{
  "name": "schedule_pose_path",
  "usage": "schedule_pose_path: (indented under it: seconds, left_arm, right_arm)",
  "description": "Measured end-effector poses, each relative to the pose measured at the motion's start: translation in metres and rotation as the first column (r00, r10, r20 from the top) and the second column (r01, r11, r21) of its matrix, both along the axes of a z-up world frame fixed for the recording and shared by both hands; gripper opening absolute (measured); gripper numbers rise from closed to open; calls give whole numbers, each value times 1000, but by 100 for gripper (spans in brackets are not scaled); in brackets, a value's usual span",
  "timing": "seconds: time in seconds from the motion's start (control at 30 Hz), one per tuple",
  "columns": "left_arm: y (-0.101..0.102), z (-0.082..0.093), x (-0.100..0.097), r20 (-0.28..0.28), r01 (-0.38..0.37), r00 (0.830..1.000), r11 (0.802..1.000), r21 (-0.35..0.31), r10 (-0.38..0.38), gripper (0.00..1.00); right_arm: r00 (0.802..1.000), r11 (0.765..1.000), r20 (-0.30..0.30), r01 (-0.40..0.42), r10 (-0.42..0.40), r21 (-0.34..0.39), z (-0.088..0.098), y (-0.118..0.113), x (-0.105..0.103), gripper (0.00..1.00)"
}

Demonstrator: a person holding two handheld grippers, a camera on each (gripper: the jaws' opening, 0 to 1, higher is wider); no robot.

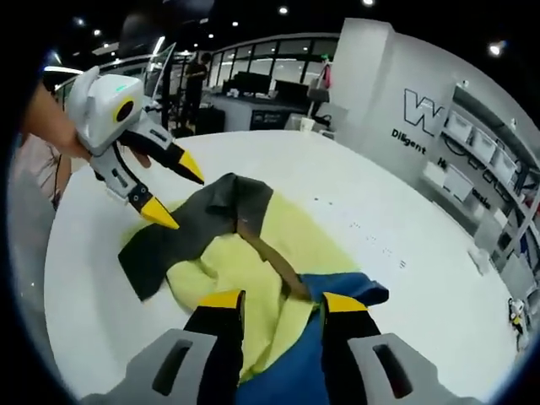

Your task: Fold the garment on the visible template until the final outline fits inside the template.

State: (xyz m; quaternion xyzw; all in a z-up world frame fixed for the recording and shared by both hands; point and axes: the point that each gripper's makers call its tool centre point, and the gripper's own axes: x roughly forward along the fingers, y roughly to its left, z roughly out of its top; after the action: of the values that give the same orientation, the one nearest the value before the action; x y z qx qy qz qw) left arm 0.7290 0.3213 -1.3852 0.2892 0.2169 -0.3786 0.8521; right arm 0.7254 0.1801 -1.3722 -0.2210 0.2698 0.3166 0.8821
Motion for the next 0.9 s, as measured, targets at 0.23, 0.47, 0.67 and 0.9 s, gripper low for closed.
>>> schedule_pose_path:
  seconds: [0.23, 0.47, 0.67, 0.9]
  left_arm:
    - [2, -10, 16, 1, -13, 1000, 1000, -1, 13, 41]
    - [8, 4, 7, 0, 30, 1000, 999, -24, -30, 44]
    - [20, 35, 7, 6, 39, 999, 994, -101, -39, 53]
    - [37, 68, -12, 12, 61, 998, 987, -146, -59, 59]
  right_arm:
    - [1000, 1000, -22, -7, 7, -18, -11, -4, 10, 26]
    - [1000, 1000, -23, -3, 3, 11, -12, -3, 8, 26]
    - [999, 999, -32, 12, -11, 31, -11, -3, 7, 26]
    - [1000, 999, -15, 9, -8, 40, -3, 1, 4, 27]
